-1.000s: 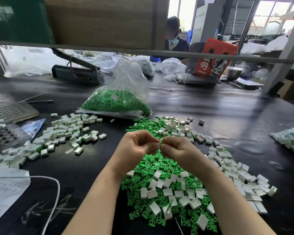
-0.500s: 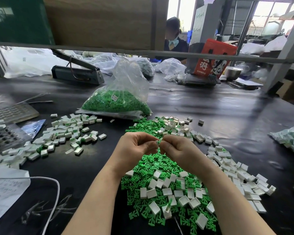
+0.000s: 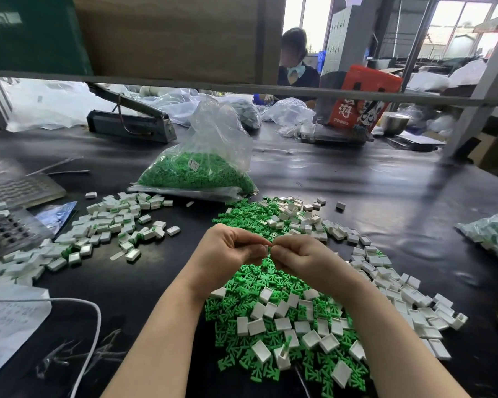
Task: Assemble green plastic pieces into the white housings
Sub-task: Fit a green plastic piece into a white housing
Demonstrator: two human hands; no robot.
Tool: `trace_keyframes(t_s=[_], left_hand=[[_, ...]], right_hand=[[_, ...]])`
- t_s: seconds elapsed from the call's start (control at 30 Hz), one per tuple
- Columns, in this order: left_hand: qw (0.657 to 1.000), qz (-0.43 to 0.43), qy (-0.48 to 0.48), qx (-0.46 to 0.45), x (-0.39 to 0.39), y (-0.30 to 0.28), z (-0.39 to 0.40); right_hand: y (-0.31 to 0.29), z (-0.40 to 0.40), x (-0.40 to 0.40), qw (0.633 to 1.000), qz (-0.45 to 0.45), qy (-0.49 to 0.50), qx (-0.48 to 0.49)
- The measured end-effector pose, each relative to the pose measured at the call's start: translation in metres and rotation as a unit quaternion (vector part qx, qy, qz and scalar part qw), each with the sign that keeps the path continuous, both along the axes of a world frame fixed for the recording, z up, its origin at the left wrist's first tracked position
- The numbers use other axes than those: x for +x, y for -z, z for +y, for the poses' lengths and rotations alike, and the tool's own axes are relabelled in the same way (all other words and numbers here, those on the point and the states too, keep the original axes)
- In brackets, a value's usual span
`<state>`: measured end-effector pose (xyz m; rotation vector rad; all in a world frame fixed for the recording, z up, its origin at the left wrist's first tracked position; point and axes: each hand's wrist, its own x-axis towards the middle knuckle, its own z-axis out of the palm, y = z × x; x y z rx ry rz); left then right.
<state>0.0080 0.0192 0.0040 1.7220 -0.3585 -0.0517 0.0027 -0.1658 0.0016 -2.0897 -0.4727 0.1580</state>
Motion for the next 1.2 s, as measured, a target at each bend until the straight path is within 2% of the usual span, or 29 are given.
trace_keyframes(t_s=[0.1, 0.27, 0.37, 0.53, 0.7, 0.93, 1.2], left_hand=[[0.998, 0.012, -0.005, -0.057, -0.001, -0.004, -0.002], [0.997, -0.013, -0.011, -0.079, -0.003, -0.006, -0.005], [0.996, -0.023, -0.028, -0.084, -0.002, -0.006, -0.004], [0.996, -0.007, -0.022, -0.081, -0.003, -0.006, -0.005], [0.997, -0.014, -0.029, -0.063, -0.002, -0.006, -0.011], [0.993, 0.004, -0.029, -0.114, -0.003, -0.008, -0.012], [0.991, 0.013, -0.027, -0.132, -0.003, -0.008, -0.012]], right_hand=[[-0.002, 0.0, -0.001, 0.998, 0.012, -0.006, 0.066], [-0.004, 0.001, -0.004, 0.982, 0.062, -0.036, 0.177], [-0.001, 0.003, -0.005, 0.966, 0.121, -0.029, 0.228], [0.006, 0.009, -0.001, 0.918, 0.219, -0.07, 0.324], [0.007, 0.014, -0.001, 0.859, 0.251, -0.12, 0.431], [0.01, 0.017, 0.0, 0.831, 0.253, -0.131, 0.477], [0.009, 0.018, -0.001, 0.82, 0.255, -0.13, 0.496]])
